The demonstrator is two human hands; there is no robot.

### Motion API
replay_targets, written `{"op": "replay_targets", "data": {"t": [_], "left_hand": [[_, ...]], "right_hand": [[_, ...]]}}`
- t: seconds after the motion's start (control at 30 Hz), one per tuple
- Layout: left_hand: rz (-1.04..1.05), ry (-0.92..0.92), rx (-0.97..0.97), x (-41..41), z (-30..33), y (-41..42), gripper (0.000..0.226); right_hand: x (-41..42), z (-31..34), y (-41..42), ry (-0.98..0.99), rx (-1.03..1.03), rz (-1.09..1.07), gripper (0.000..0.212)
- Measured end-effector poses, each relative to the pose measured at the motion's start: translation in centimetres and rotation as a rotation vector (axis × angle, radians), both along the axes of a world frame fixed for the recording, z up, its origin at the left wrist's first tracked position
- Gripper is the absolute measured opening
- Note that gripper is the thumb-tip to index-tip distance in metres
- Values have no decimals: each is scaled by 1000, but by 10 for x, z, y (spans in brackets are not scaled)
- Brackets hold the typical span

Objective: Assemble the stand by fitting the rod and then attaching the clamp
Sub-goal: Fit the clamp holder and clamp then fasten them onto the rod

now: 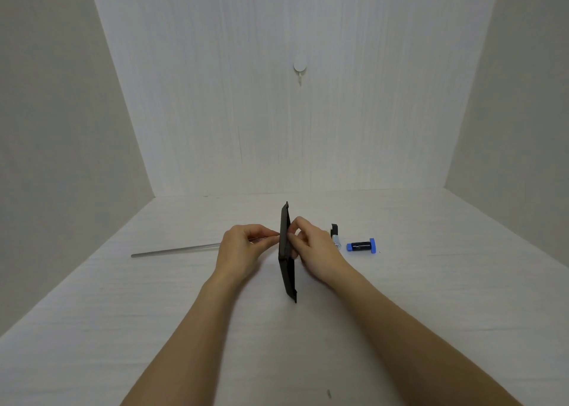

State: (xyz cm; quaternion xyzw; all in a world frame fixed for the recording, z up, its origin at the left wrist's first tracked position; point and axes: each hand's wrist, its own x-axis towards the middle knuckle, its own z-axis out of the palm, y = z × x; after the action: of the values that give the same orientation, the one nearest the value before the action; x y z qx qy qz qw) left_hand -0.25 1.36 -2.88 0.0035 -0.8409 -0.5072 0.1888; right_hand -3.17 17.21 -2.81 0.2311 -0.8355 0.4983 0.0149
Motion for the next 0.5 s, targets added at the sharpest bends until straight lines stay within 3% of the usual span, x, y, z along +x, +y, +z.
{"op": "replay_targets", "data": {"t": [0.17,0.37,0.5], "left_hand": [[0,3,5,0,0,0,5],[4,2,7,1,0,1,5],[-7,9,5,1,0,1,6]], "right_hand": [[-1,0,-1,-13,-27,-27,33],[2,-1,0,30,-12,-2,11],[2,0,0,56,15,9,13]]}}
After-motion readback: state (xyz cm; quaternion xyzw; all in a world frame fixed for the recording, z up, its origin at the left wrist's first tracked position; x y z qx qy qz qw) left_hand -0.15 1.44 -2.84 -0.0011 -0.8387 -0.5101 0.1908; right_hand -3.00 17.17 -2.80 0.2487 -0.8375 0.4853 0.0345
